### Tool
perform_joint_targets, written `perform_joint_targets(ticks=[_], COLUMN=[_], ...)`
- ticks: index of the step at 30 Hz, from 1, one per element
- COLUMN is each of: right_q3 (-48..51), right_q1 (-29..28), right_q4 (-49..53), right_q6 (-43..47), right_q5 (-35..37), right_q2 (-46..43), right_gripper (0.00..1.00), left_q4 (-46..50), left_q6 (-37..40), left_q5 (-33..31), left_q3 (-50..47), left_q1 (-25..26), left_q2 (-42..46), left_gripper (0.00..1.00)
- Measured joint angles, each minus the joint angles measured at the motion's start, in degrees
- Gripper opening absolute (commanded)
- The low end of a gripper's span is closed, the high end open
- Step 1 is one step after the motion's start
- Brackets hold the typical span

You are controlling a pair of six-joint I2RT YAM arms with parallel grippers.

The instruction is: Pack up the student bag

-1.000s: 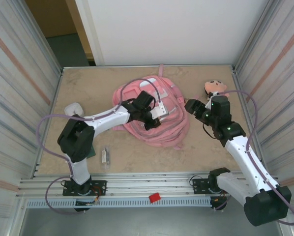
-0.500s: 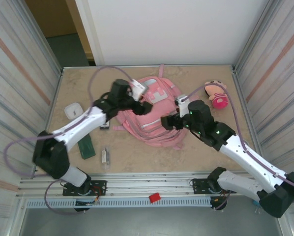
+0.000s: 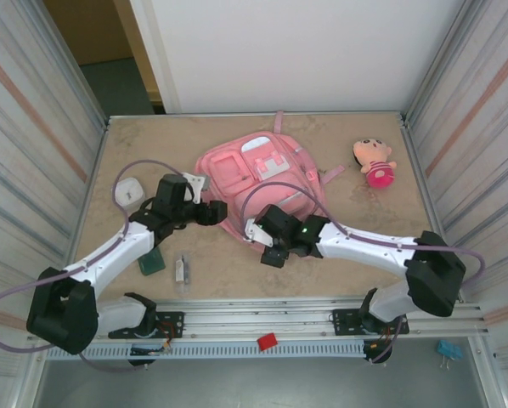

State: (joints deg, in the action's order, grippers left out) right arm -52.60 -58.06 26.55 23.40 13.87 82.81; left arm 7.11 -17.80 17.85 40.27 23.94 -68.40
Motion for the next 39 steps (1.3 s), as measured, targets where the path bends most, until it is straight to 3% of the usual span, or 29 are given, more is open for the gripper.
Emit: perform_joint_targets(ticks=[4,6,8,11,13,15,20,27,33,39], right_q3=[2.5,2.5,2.7,4.0,4.0,3.6,-0.1,-12.1,-14.6,-14.7], right_q1=[0.0,-0.1,-0.5,-1.7,-1.9,-1.8,0.0,8.8,9.8,9.8], right_q4=[-6.3,-8.7,-11.5,-15.5,-16.0,-15.4,-7.8,2.5,6.5,8.3], right_q6=[3.1,4.0,5.1,6.8,8.2,8.8,11.2,12.9,13.1,13.1], right_q5=[3.5,5.6,8.1,11.8,13.2,13.6,11.6,5.0,2.8,1.0], right_q2=[4.7,7.6,10.2,12.0,11.9,10.8,1.9,-10.5,-11.3,-9.9], right_gripper=[1.00,0.93,0.70,0.43,0.12,0.01,0.00,0.00,0.00,0.00], left_q4=[-2.6,-3.9,-4.5,-4.7,-4.9,-4.9,-4.9,-8.2,-18.6,-28.8], left_q6=[-3.1,-4.6,-5.6,-6.5,-6.8,-7.0,-7.7,-8.2,-9.7,-9.5], left_q5=[0.1,0.1,0.2,0.3,0.5,0.5,0.5,0.6,4.0,5.7], left_q3=[-2.3,-3.3,-4.1,-4.7,-5.1,-5.4,-5.8,-7.8,-14.5,-16.5], left_q1=[-1.6,-2.9,-4.0,-4.9,-5.2,-5.3,-5.3,-5.4,-5.1,-0.9], left_q2=[2.1,2.8,3.2,3.5,3.6,4.0,6.0,11.3,8.9,0.9], left_gripper=[0.71,0.71,0.71,0.71,0.71,0.71,0.71,0.65,0.63,0.61])
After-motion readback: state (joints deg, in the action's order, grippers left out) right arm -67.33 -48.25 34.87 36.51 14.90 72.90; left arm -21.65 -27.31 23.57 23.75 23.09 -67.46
